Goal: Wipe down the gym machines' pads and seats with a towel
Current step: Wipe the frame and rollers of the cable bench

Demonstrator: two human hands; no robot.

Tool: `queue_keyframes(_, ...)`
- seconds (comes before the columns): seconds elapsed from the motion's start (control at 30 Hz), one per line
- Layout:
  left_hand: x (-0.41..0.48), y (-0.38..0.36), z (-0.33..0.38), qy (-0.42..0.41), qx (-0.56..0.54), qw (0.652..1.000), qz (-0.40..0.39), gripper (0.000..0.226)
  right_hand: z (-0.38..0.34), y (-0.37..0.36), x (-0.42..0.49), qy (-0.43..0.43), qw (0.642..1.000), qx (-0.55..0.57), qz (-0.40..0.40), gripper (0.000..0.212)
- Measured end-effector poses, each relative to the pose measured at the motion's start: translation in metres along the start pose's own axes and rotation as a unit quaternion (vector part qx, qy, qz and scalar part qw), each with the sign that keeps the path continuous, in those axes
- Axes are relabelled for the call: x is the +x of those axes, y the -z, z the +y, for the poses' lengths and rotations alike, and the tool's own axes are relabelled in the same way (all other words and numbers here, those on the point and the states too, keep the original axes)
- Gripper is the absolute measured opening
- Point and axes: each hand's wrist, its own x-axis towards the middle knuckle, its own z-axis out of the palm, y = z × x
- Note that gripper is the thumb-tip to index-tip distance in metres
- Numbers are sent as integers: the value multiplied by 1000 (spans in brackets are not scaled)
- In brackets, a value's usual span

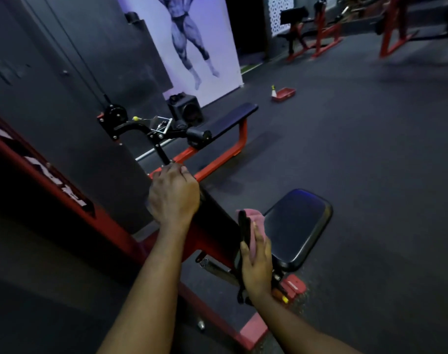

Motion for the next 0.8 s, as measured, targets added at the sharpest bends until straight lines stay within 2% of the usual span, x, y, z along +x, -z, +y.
queue_keyframes(0.17, -1, -2, 2, 3, -3, 1000, -1, 37, -87, -33, 25, 18, 992, 48, 119, 56)
queue_keyframes(0.27, -4, -2, 0, -9, -20, 999, 25, 39, -101, -40, 24, 44, 991, 7, 124, 60)
queue_keyframes(0.4, -11, -12, -8, -93, -31, 994, 48, 46, -66, -38, 18, 55, 993, -24, 101, 55)
queue_keyframes(0.53, -28, -34, -15, -171, 29, 981, 86, 39, -18, -41, 10, -9, 995, -52, 86, 53)
queue_keyframes(0.63, -28, -44, -17, -167, 34, 976, 138, 34, 16, -44, 6, -64, 993, -48, 86, 55)
queue_keyframes(0.8, -27, -50, -19, -180, 33, 967, 176, 32, 72, -48, 4, -193, 974, 3, 115, 56)
